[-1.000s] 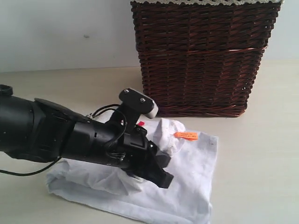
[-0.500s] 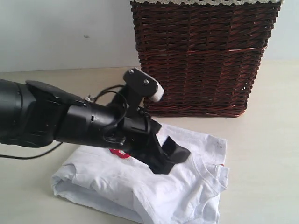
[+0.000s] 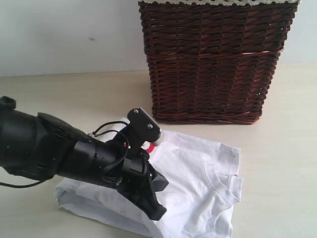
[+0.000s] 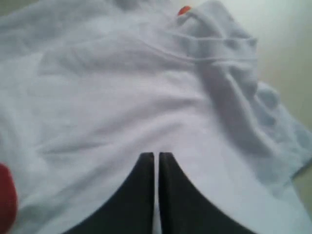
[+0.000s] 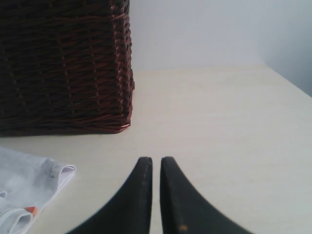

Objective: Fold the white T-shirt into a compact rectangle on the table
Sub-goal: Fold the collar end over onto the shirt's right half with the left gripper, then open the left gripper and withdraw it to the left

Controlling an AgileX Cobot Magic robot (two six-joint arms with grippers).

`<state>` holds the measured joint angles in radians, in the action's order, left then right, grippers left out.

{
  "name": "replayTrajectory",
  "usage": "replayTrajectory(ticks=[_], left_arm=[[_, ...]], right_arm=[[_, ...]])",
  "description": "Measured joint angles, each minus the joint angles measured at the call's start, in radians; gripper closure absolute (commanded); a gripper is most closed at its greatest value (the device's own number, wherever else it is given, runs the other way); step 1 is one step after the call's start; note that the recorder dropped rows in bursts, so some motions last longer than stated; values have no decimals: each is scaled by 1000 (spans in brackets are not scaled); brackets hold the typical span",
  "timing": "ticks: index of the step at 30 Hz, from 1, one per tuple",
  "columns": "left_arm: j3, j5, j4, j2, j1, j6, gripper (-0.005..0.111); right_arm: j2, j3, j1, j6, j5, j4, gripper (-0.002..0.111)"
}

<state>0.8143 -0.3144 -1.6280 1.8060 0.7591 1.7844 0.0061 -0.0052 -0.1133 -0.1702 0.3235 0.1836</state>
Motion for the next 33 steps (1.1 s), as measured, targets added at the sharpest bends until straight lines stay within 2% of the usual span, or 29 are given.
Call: replayTrajectory(ticks=[4,9,15,19,25,29,33], left_arm=[[32,41,-25,41,-24,14,107],[50,1,0,111,-50,0,107],[46,-85,102,141,-51,-188,107],[42,-164,119,145,-51,-348,107],[50,-322,-5,145,-50,-418,107],[109,-308,-51,140,-62,-428,107],[127,-206,-73,65,-128,-474,107]], right_arm=[[0,0,0,0,0,0,101],[0,0,0,0,0,0,101],[0,0,0,0,0,0,101],[0,0,0,0,0,0,101],[0,0,0,0,0,0,101],[0,0,0,0,0,0,101],[0,0,0,0,0,0,101]])
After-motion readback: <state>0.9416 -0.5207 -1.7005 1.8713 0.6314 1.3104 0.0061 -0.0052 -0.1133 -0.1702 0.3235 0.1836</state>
